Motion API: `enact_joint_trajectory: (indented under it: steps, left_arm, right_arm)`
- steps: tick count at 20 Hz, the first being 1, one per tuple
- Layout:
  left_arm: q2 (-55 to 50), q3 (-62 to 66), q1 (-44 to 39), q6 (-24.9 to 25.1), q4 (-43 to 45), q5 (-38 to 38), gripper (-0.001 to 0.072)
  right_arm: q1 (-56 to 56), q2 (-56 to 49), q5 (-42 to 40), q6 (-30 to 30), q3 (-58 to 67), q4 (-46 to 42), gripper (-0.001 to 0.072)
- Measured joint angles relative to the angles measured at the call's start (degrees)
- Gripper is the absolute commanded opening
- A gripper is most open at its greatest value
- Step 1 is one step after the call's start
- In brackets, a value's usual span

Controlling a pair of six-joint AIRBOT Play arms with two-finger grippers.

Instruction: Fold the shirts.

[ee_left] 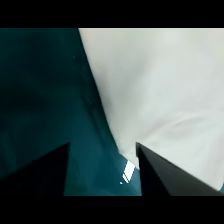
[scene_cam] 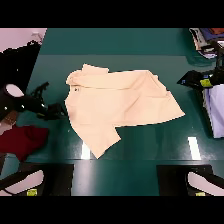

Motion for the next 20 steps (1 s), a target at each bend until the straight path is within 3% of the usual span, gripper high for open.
enact_joint_trajectory:
  steps: [6, 7, 8, 14, 20]
  left_arm:
    - [1.1, -8.2, -4.9, 2.1, -6.5, 4.5, 0.0476]
    - [1.2, -8.6, -6.2, 2.1, -6.8, 5.5, 0.0321]
    - [1.1, -8.9, -7.4, 2.0, -6.9, 7.2, 0.0022]
    - [1.3, -3.7, -9.9, 1.0, -7.0, 8.7, 0.0025]
    - [1.3, 5.7, -10.3, 0.7, -7.2, 7.7, 0.0025]
  right_arm:
    - [-0.4, 2.1, -0.7, 0.0, -1.9, 0.0, 0.0448]
    - [-0.4, 2.2, -0.7, 0.0, -1.9, 0.0, 0.0448]
    - [-0.5, 2.3, -0.5, 0.0, -2.0, 0.0, 0.0449]
    - [-7.4, 2.9, 5.6, -0.7, -4.3, -0.4, 0.045]
    - [-20.7, 3.7, 6.3, -3.6, -19.7, 0.2, 0.0453]
